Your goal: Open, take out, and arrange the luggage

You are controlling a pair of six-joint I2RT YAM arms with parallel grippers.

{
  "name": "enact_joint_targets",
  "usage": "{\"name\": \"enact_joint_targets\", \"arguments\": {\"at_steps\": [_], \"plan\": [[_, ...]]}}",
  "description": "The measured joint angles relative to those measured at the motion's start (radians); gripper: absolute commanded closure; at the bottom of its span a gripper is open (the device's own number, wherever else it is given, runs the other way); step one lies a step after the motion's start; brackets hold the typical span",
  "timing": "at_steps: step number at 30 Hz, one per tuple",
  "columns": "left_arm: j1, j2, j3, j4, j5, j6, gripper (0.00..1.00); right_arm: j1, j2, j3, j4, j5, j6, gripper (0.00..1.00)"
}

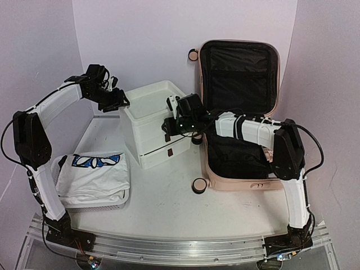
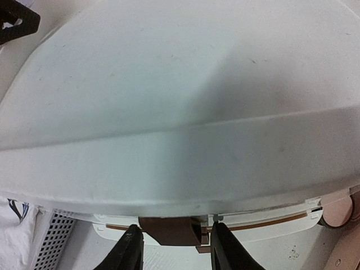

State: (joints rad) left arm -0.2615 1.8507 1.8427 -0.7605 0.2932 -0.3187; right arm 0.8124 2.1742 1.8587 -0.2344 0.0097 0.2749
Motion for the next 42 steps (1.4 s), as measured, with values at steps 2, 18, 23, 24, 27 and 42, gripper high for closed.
{"name": "enact_joint_targets", "arguments": {"at_steps": [2, 18, 23, 24, 27, 42], "plan": [[0.000, 0.000, -0.002, 0.002, 0.001, -0.002, 0.40, 0.000, 0.000, 0.008, -0.009, -0.005, -0.001, 0.67], [0.002, -0.003, -0.008, 0.011, 0.002, -0.003, 0.40, 0.005, -0.038, -0.008, -0.057, -0.019, -0.009, 1.00], [0.002, -0.004, -0.013, 0.020, 0.010, 0.005, 0.40, 0.013, -0.150, -0.128, -0.081, -0.039, -0.009, 1.00], [0.002, -0.004, -0.013, 0.020, 0.010, 0.006, 0.40, 0.014, -0.172, -0.145, -0.098, -0.046, -0.009, 1.00], [0.002, -0.004, -0.013, 0.020, 0.011, 0.006, 0.40, 0.015, -0.240, -0.210, -0.115, -0.075, -0.009, 1.00], [0.002, -0.004, -0.015, 0.022, 0.013, 0.010, 0.40, 0.018, -0.455, -0.388, -0.298, -0.206, 0.010, 0.44]]}}
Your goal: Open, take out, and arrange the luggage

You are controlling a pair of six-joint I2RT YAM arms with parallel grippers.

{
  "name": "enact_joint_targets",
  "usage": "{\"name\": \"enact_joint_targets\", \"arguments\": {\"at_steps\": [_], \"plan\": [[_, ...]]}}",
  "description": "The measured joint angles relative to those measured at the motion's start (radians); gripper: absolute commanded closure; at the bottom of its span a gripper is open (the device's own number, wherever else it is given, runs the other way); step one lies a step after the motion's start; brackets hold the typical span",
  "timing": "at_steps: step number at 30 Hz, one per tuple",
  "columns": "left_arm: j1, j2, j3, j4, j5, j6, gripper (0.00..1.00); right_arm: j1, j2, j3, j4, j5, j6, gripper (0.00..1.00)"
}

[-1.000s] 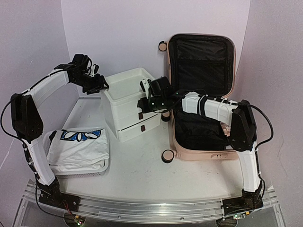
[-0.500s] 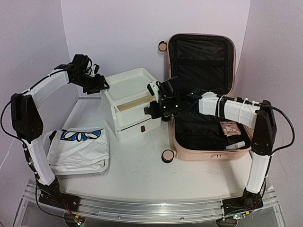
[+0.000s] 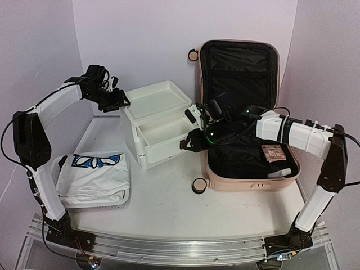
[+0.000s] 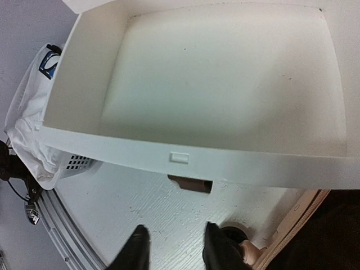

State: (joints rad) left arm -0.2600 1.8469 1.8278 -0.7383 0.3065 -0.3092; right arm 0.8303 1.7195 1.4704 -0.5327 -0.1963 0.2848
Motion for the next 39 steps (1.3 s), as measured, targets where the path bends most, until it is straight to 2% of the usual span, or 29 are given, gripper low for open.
{"name": "enact_joint_targets", "arguments": {"at_steps": [1, 3, 7, 13, 17, 21, 23, 31, 39], "plan": [[0.000, 0.000, 0.000, 0.000, 0.001, 0.000, 0.40, 0.000, -0.013, -0.004, -0.013, 0.000, -0.004, 0.32], [0.000, 0.000, -0.001, 0.001, 0.003, 0.000, 0.39, 0.000, -0.051, -0.028, -0.029, 0.010, -0.008, 0.24], [0.000, -0.002, -0.004, 0.005, 0.003, 0.002, 0.39, 0.002, -0.184, -0.079, -0.112, 0.136, -0.069, 0.19], [0.000, -0.002, -0.004, 0.005, 0.007, 0.003, 0.38, -0.039, -0.319, -0.086, -0.298, 0.540, -0.176, 0.16], [0.000, -0.002, -0.005, 0.004, 0.007, 0.006, 0.38, -0.202, -0.249, -0.082, -0.428, 0.761, -0.234, 0.09], [0.000, -0.002, -0.005, 0.003, 0.014, 0.005, 0.38, -0.365, -0.083, -0.061, -0.513, 0.856, -0.302, 0.07], [0.001, -0.002, -0.005, 0.001, 0.016, 0.005, 0.38, -0.416, 0.006, -0.027, -0.542, 0.865, -0.326, 0.08], [0.001, -0.002, -0.005, -0.005, 0.029, 0.003, 0.38, -0.511, 0.332, 0.182, -0.571, 0.840, -0.359, 0.26], [0.002, -0.002, -0.005, -0.006, 0.031, 0.003, 0.38, -0.565, 0.559, 0.327, -0.579, 0.863, -0.331, 0.45]]}}
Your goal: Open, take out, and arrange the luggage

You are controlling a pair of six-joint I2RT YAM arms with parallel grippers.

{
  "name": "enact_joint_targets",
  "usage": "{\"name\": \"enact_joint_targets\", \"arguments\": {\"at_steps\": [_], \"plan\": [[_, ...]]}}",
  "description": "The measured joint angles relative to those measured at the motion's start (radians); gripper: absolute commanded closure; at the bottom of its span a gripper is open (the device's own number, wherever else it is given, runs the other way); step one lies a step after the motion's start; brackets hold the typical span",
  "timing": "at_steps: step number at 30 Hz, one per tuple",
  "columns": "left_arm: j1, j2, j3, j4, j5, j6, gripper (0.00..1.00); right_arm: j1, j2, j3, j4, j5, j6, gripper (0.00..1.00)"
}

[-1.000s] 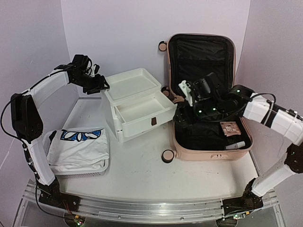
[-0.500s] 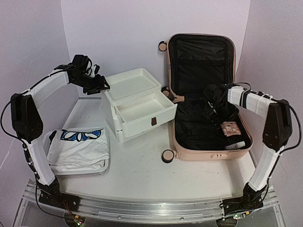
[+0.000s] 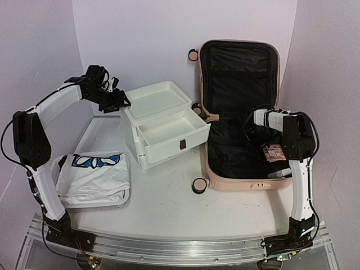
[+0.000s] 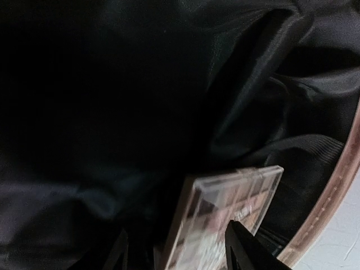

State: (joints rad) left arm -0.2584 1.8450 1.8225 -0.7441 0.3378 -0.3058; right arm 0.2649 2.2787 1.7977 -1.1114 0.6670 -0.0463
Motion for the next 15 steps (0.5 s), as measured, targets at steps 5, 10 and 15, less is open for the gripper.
{"name": "enact_joint_targets", "arguments": {"at_steps": [5, 10, 15], "plan": [[0.000, 0.000, 0.000, 0.000, 0.001, 0.000, 0.37, -0.007, 0.041, 0.029, -0.006, 0.043, 0.005, 0.60], [0.000, 0.000, 0.000, -0.001, 0.002, 0.000, 0.37, -0.007, 0.046, 0.053, -0.006, 0.084, -0.003, 0.70], [0.000, 0.000, 0.000, -0.002, 0.003, 0.000, 0.37, -0.003, 0.046, 0.053, -0.006, 0.113, -0.019, 0.85]]}}
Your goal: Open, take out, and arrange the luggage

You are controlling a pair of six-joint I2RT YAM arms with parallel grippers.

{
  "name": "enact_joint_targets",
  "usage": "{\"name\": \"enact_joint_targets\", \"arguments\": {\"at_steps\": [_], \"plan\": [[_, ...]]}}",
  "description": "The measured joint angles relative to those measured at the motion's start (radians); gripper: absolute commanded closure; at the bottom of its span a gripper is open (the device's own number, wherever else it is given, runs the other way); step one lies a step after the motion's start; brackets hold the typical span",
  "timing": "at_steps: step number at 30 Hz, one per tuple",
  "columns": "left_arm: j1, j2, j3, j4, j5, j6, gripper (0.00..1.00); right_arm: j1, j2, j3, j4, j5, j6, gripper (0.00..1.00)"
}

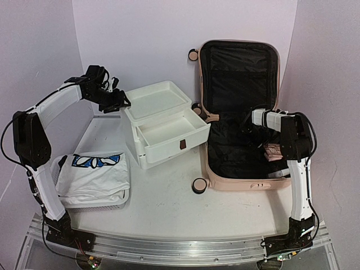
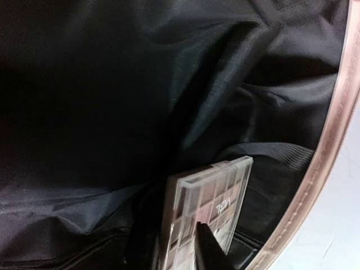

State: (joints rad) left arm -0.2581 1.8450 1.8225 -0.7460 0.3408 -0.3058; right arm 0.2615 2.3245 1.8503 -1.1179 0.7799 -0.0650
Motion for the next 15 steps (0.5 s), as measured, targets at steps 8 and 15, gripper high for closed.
{"name": "enact_joint_targets", "arguments": {"at_steps": [8, 15], "plan": [[0.000, 0.000, 0.000, -0.004, 0.006, -0.002, 0.38, 0.010, -0.045, -0.029, 0.012, 0.037, -0.015, 1.00], [0.000, 0.000, 0.000, -0.005, 0.010, -0.005, 0.37, 0.010, -0.109, -0.077, 0.019, 0.026, -0.022, 1.00]]}}
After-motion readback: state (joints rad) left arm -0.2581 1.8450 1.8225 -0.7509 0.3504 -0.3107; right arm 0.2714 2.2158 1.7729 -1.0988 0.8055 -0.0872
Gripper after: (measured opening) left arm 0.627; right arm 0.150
